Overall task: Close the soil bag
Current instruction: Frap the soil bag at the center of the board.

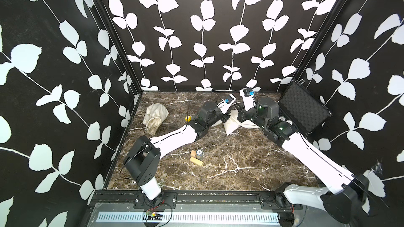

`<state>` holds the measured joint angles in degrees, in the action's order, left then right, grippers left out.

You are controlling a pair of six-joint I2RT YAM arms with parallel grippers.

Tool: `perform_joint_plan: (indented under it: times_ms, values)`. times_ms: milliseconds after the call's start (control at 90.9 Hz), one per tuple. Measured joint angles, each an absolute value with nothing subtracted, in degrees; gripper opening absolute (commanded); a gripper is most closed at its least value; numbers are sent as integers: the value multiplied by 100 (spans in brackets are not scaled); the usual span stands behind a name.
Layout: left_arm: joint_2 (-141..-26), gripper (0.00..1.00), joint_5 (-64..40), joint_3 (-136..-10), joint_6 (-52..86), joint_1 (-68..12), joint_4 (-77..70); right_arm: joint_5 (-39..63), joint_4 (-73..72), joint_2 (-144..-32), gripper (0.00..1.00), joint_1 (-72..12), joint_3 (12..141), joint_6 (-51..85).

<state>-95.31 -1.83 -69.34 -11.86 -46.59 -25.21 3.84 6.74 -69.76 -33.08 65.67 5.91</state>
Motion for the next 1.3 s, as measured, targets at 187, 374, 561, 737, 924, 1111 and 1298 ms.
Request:
perform_joint_plan:
  times_ms: [187,374,561,737,924,1111,1298]
  values:
    - [-9572,0,163,-6910,-1295,-4805,-2598,115,1044,-6678,0,-3312,6523,480]
    - [-9572,9,587,-6700,-1356,-5059,-2729,-301,1627,-6346,0,-3319,6475,329]
    - [-9660,16,1520,-6447,-1177,-5024,-2237,-751,1903,-5765,0,-3245,6379,198]
    - [-9821,14,1997,-6648,-744,-5168,-1822,-869,2423,-5498,0,-3057,6228,78]
    - [-9911,7,1868,-6829,-228,-5203,-1490,-854,2705,-5365,0,-2805,6160,-5]
    - [-9841,20,1498,-6825,38,-5006,-1332,-521,2742,-5266,0,-2735,5983,36]
    - [-9699,31,2021,-6499,3,-4366,-895,-434,2565,-5266,0,-2622,6130,99]
